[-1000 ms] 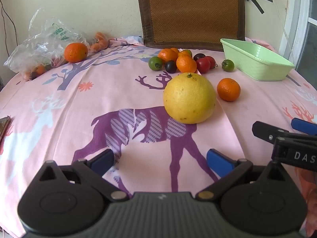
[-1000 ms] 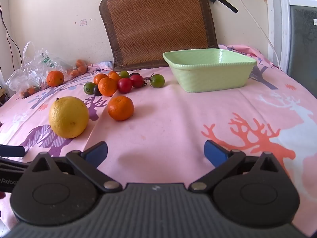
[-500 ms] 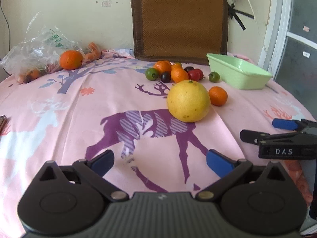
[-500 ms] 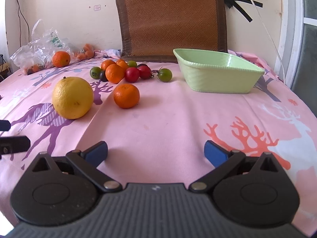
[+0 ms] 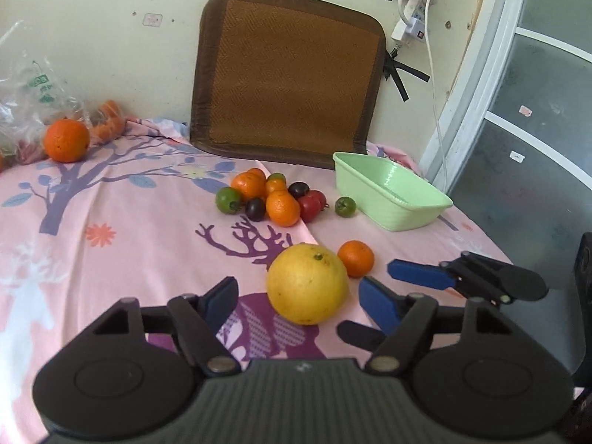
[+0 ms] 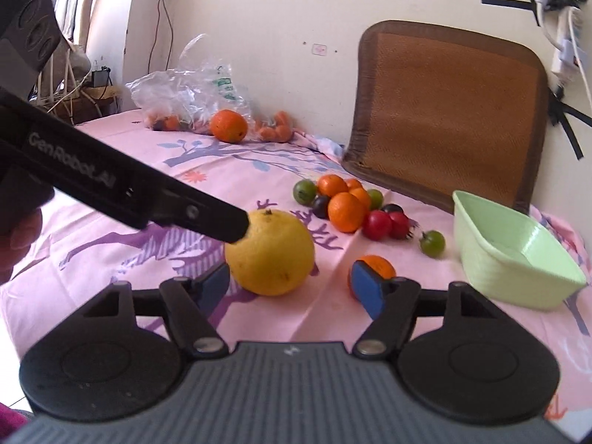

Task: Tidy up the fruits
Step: 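Close the left tool around the yellow grapefruit, then carry the grapefruit into the green basket and open the left tool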

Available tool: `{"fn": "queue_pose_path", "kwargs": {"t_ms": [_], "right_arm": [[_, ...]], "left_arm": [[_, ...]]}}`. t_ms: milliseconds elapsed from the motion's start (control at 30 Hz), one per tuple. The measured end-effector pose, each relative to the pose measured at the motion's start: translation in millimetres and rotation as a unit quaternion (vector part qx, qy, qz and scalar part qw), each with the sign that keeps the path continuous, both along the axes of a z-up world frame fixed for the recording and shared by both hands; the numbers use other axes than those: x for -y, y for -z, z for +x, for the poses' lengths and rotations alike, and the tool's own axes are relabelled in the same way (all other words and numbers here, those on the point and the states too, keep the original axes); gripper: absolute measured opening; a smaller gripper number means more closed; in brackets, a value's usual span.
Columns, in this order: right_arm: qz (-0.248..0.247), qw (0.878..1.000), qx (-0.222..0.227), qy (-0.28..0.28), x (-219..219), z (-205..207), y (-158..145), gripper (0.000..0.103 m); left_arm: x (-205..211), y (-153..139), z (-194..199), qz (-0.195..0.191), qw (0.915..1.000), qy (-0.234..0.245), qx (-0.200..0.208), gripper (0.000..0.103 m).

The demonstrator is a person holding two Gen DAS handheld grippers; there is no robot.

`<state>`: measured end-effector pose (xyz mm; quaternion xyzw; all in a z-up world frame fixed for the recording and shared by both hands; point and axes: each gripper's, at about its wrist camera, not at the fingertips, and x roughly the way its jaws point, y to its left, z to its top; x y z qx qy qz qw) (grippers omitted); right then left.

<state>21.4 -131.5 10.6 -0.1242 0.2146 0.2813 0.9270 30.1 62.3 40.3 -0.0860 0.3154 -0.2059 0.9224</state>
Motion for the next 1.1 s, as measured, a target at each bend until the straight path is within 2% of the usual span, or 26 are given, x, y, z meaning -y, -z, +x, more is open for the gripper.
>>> {"fn": "queue_pose_path", "kwargs": {"t_ms": [100, 133, 167, 267, 367, 500, 667, 800, 933, 1100], "right_arm": [[-0.003, 1.0, -0.001, -0.018, -15, 15, 3, 0.073], [-0.008, 1.0, -0.006, -0.023, -18, 18, 6, 0.069], [-0.013, 1.0, -0.011, -0.025, -21, 20, 9, 0.067], [0.002, 1.0, 0.002, -0.023, -13, 15, 5, 0.065], [0.021, 0.999, 0.048, 0.001, 7, 17, -9, 0.065], [0.033, 0.993, 0.089, 0.075, 50, 39, -23, 0.066], [0.052, 0.981, 0.07, 0.172, 116, 84, -25, 0.066], [0.046, 0.977, 0.035, 0.204, 145, 114, -12, 0.066], [0.061, 0.976, 0.001, 0.211, 156, 127, 5, 0.067], [0.072, 0.973, 0.032, 0.217, 156, 117, 0, 0.067]], "left_arm": [[11, 13, 12, 0.004, 0.9999, 0.006, -0.015, 0.071], [14, 17, 16, 0.004, 0.9996, 0.011, -0.025, 0.066], [15, 22, 20, -0.002, 0.9993, 0.013, -0.036, 0.057], [15, 20, 21, -0.016, 0.9987, 0.005, -0.047, 0.055], [31, -1, 23, -0.006, 0.9998, 0.015, -0.016, 0.055], [78, -29, 55, 0.009, 0.9983, 0.052, 0.025, 0.055], [160, -35, 115, 0.01, 0.9925, 0.116, 0.038, 0.055], [204, -23, 150, 0.009, 0.9904, 0.137, 0.013, 0.055], [224, -5, 167, 0.016, 0.9909, 0.132, -0.018, 0.054], [227, -4, 163, 0.008, 0.9912, 0.129, -0.027, 0.059]]}}
